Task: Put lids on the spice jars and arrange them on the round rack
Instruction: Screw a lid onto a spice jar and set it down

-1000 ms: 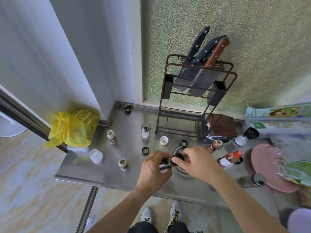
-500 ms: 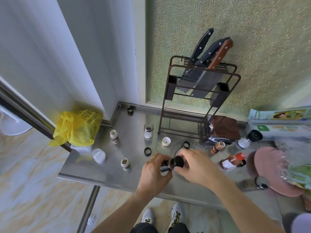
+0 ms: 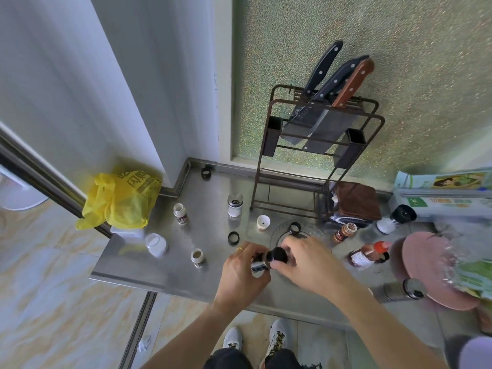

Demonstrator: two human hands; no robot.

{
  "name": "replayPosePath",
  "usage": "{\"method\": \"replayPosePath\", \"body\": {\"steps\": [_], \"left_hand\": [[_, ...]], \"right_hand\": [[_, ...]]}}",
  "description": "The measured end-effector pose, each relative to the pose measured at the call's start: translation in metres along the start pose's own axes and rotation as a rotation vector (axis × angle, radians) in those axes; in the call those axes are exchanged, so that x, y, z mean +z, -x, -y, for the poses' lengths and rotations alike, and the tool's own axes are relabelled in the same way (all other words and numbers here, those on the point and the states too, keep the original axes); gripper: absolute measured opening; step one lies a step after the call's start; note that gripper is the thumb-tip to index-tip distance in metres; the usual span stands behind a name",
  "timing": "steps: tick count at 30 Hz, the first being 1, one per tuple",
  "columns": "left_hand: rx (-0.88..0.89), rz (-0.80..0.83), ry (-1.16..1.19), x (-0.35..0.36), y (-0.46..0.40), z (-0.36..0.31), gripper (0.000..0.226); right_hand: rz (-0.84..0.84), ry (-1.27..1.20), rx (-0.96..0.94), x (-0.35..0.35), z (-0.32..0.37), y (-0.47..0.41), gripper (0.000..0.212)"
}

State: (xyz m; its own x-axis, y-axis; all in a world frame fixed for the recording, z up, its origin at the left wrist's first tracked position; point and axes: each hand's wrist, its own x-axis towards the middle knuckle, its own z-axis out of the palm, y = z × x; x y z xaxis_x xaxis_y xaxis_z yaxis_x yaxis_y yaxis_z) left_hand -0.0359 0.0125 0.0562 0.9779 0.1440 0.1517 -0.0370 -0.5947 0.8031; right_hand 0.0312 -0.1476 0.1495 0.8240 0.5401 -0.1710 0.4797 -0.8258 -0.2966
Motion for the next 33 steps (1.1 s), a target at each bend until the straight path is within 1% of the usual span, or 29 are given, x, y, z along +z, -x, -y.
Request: {"method": "replayPosePath", "body": {"steps": [2,5,6,8,11,13,17,20,24,27,31,33], "left_hand": [[0.007,0.014,0.003,0.001,0.002,0.002,0.034],[-0.010,0.018,-0.013,0.001,0.002,0.005,0.034],[-0.012,0.020,-0.018,0.003,0.003,0.006,0.034],[-0.015,0.022,-0.005,0.004,0.004,0.010,0.032],[-0.027,0.018,0.021,0.007,0.003,0.017,0.029],[-0.044,0.018,-0.011,0.010,0.001,0.024,0.029],[-0.167,0.061,-0.033,0.024,-0.004,0.048,0.032],[-0.263,0.106,-0.106,0.036,-0.009,0.061,0.033],[-0.308,0.117,-0.150,0.055,-0.016,0.072,0.034],[-0.359,0.169,-0.184,0.067,-0.017,0.084,0.030],[-0.364,0.190,-0.198,0.075,-0.012,0.095,0.028],[-0.349,0.210,-0.204,0.074,-0.011,0.097,0.036]], "right_hand": [[-0.033,0.020,0.040,0.003,0.000,-0.001,0.049],[0.029,-0.054,-0.028,0.009,-0.001,0.000,0.047],[0.034,-0.072,-0.038,0.013,-0.002,0.000,0.043],[0.030,-0.076,0.006,0.019,0.001,-0.001,0.034],[-0.005,-0.085,0.068,0.031,0.007,-0.006,0.037],[-0.029,-0.079,0.085,0.042,0.010,-0.010,0.037],[-0.054,-0.098,0.157,0.071,0.016,-0.027,0.039],[-0.006,-0.081,0.194,0.100,0.015,-0.041,0.037],[0.011,-0.052,0.232,0.129,0.010,-0.055,0.038],[0.047,-0.058,0.262,0.144,0.004,-0.058,0.040],[0.053,-0.091,0.254,0.158,-0.004,-0.059,0.038],[0.060,-0.106,0.237,0.161,-0.005,-0.059,0.042]]}}
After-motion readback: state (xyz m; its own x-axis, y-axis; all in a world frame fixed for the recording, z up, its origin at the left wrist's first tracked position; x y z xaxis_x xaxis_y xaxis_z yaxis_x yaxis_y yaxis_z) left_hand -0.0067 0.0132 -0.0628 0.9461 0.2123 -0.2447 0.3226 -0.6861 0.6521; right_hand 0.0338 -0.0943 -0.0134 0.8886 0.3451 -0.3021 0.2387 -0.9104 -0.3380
